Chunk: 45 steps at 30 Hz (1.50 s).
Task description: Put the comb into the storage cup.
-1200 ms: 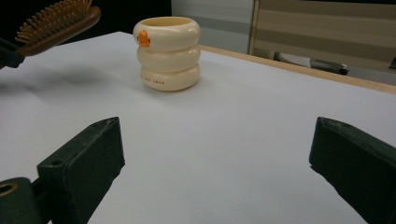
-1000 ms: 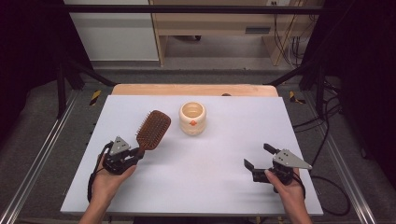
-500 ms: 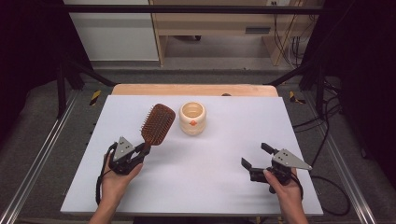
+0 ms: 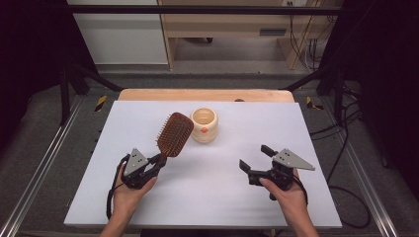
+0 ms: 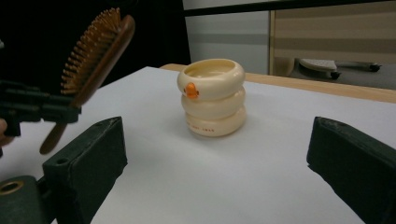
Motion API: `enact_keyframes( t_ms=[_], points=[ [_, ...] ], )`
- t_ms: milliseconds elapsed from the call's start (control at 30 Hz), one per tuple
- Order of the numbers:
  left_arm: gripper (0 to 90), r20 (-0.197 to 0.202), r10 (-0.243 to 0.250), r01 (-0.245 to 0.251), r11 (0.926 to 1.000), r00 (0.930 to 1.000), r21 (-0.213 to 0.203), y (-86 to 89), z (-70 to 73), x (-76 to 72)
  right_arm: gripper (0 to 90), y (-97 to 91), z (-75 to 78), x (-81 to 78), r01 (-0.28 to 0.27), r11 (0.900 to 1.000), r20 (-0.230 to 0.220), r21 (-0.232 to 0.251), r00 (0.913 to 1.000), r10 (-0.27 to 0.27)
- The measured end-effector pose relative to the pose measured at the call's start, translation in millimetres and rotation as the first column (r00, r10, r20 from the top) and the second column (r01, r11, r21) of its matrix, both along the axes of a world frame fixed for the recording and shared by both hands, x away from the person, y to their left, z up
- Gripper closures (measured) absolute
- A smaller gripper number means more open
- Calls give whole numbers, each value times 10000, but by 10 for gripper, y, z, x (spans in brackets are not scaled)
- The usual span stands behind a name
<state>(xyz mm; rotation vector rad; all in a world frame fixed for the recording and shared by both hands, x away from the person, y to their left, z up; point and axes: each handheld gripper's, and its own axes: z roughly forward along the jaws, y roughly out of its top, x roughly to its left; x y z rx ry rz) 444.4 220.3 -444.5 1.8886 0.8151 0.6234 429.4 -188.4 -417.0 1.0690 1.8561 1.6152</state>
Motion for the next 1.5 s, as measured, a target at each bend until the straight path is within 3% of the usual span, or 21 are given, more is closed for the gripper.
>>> enact_keyframes(
  t_ms=[300, 533, 1500],
  points=[
    [724, 214, -91, 93, 9999, 9997, -80, -35, 13, -47, 67, 335, 193, 161, -531, 9981, -281, 311, 9982, 539],
    [724, 160, -110, 113, 9997, 9998, -195, -19, -6, -80, 74, 502, 294, 248, -503, 9975, -262, 493, 9983, 517],
    [724, 445, -786, 799, 9964, 9959, -269, -167, 8, -164, 58, 1044, 258, 276, -1204, 9852, -620, 1219, 9898, 1286]
  ],
)
